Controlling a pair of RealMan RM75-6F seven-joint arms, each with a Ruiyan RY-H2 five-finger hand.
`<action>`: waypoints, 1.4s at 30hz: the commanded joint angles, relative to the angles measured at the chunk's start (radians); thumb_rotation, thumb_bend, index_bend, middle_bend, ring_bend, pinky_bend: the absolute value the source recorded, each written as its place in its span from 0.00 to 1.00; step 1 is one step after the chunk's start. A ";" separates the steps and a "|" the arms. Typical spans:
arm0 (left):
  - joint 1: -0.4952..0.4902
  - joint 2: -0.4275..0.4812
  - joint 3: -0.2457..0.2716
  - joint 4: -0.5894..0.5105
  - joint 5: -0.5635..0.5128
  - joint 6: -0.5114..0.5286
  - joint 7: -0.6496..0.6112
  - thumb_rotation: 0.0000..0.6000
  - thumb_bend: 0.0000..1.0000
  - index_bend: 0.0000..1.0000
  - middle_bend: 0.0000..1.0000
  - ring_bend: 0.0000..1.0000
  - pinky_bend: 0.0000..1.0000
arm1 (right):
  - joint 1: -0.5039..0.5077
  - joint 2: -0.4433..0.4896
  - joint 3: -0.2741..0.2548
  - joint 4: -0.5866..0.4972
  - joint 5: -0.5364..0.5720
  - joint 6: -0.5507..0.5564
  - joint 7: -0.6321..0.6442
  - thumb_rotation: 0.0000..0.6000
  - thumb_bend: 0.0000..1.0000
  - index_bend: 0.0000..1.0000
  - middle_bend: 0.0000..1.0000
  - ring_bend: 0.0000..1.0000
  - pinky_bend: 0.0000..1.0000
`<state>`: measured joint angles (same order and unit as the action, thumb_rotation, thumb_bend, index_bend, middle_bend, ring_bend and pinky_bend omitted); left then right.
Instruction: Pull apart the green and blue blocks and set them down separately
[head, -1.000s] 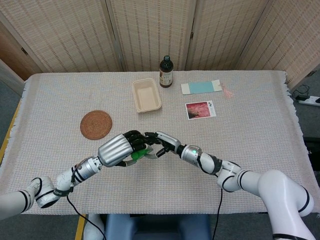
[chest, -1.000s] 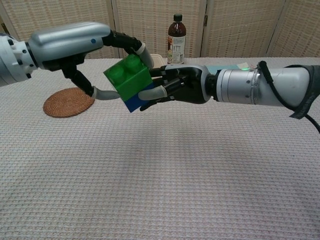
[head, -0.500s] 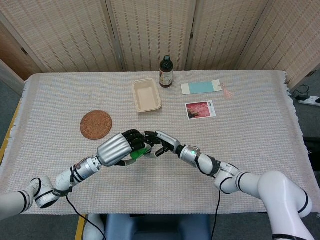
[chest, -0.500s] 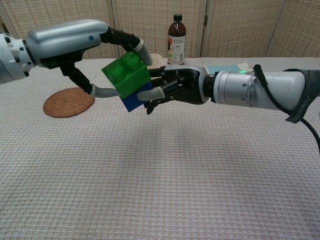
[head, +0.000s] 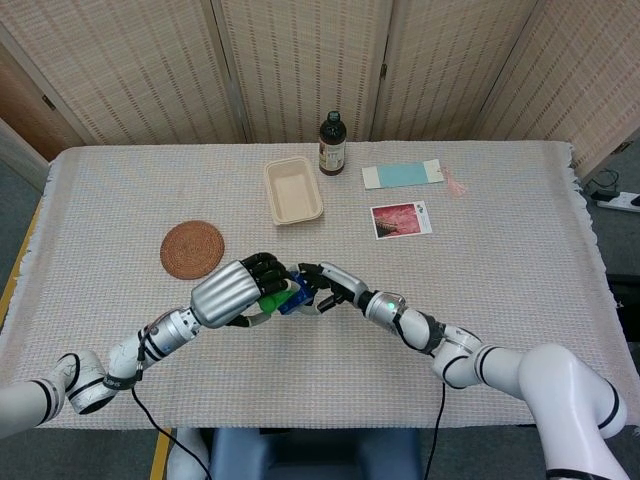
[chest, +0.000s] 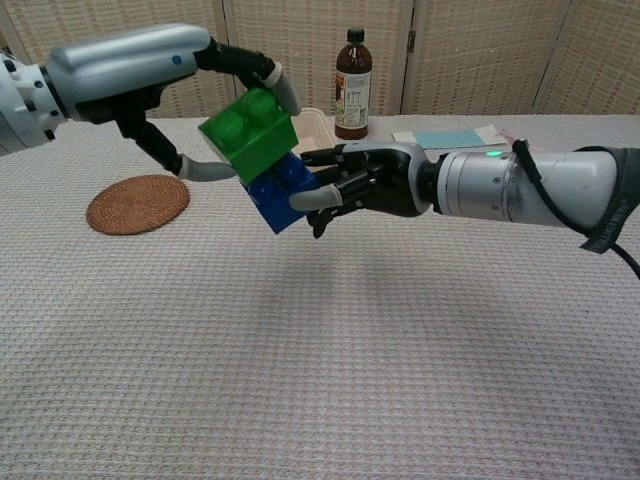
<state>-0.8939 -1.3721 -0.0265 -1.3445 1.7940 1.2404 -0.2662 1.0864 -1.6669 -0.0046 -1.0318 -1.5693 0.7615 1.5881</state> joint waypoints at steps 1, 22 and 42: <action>-0.001 0.004 -0.005 0.000 0.000 0.004 0.005 1.00 0.37 0.82 0.86 0.43 0.26 | -0.004 0.000 -0.006 0.003 -0.001 -0.008 -0.003 1.00 0.37 0.75 0.67 0.54 0.48; 0.139 -0.033 0.068 0.079 -0.041 0.078 -0.044 1.00 0.37 0.82 0.86 0.43 0.26 | -0.182 0.343 -0.018 -0.378 0.198 0.018 -0.792 1.00 0.37 0.75 0.67 0.55 0.48; 0.264 -0.201 0.092 0.422 -0.151 0.035 -0.286 1.00 0.37 0.82 0.86 0.44 0.26 | -0.334 0.434 -0.034 -0.443 0.310 -0.005 -1.098 1.00 0.37 0.75 0.67 0.54 0.48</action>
<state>-0.6417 -1.5529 0.0688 -0.9534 1.6659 1.2997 -0.5169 0.7555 -1.2308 -0.0413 -1.4778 -1.2615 0.7597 0.4916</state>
